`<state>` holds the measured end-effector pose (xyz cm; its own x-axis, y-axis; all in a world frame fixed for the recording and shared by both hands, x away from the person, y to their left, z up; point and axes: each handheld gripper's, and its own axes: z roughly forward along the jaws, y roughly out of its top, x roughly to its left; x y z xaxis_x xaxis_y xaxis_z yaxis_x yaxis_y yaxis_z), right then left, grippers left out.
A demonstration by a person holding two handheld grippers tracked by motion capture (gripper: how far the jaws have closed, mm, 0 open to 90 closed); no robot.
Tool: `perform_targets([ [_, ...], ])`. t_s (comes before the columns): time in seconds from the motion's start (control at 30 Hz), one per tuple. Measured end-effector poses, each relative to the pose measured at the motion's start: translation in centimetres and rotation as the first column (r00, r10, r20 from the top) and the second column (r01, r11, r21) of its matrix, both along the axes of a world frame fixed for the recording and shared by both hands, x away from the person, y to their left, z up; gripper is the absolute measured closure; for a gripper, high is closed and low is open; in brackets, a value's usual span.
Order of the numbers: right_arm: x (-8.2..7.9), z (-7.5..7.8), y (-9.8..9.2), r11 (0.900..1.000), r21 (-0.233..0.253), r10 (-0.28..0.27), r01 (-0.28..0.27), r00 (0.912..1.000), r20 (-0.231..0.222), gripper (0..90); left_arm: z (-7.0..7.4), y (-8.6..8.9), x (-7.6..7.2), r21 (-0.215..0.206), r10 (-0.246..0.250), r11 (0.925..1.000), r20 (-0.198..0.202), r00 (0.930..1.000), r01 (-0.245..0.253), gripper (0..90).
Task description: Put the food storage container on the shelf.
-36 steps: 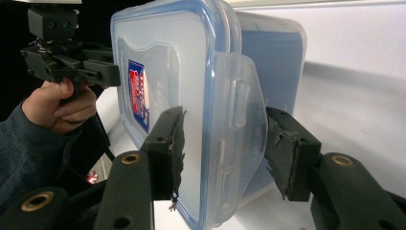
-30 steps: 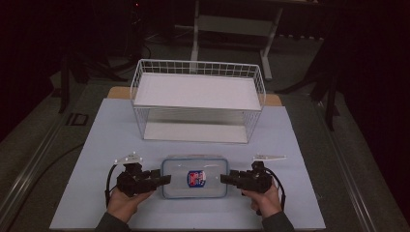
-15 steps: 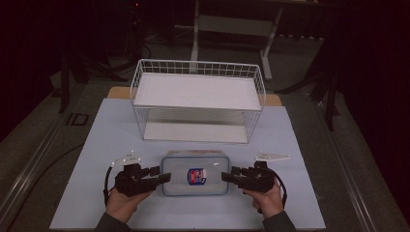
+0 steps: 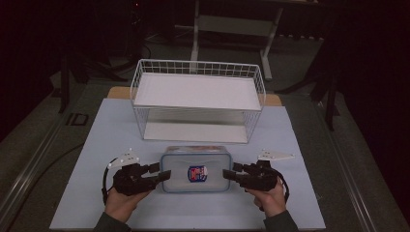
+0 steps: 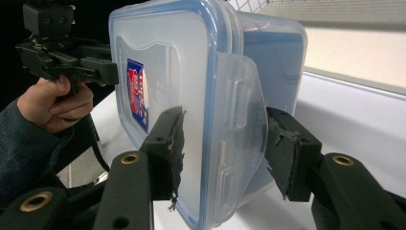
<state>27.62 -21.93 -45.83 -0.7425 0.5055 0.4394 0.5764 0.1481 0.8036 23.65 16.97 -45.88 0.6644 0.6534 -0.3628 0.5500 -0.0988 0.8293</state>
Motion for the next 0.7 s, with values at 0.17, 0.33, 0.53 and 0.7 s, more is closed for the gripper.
perform_targets([
  [0.17,0.0,0.4,-0.1,1.000,0.000,0.000,0.000,0.9999,0.015,50.2,0.4,-0.1,0.0,0.000,0.002,1.0000,0.017,0.9999,-0.002,51.3],
  [0.33,-0.1,1.0,-0.2,1.000,0.011,-0.008,0.008,0.9993,0.035,50.2,0.8,-0.2,0.0,-0.007,0.001,1.0000,0.031,0.9995,-0.001,51.3],
  [0.53,-0.3,1.4,-0.4,1.000,0.017,-0.012,0.011,0.9988,0.047,50.2,1.3,-0.3,-0.1,-0.007,0.002,1.0000,0.045,0.9990,-0.002,51.3],
  [0.7,-0.4,1.9,-0.3,1.000,0.021,-0.014,0.013,0.9979,0.063,50.2,1.8,-0.2,-0.1,-0.011,0.001,0.9999,0.056,0.9985,-0.001,51.3],
])
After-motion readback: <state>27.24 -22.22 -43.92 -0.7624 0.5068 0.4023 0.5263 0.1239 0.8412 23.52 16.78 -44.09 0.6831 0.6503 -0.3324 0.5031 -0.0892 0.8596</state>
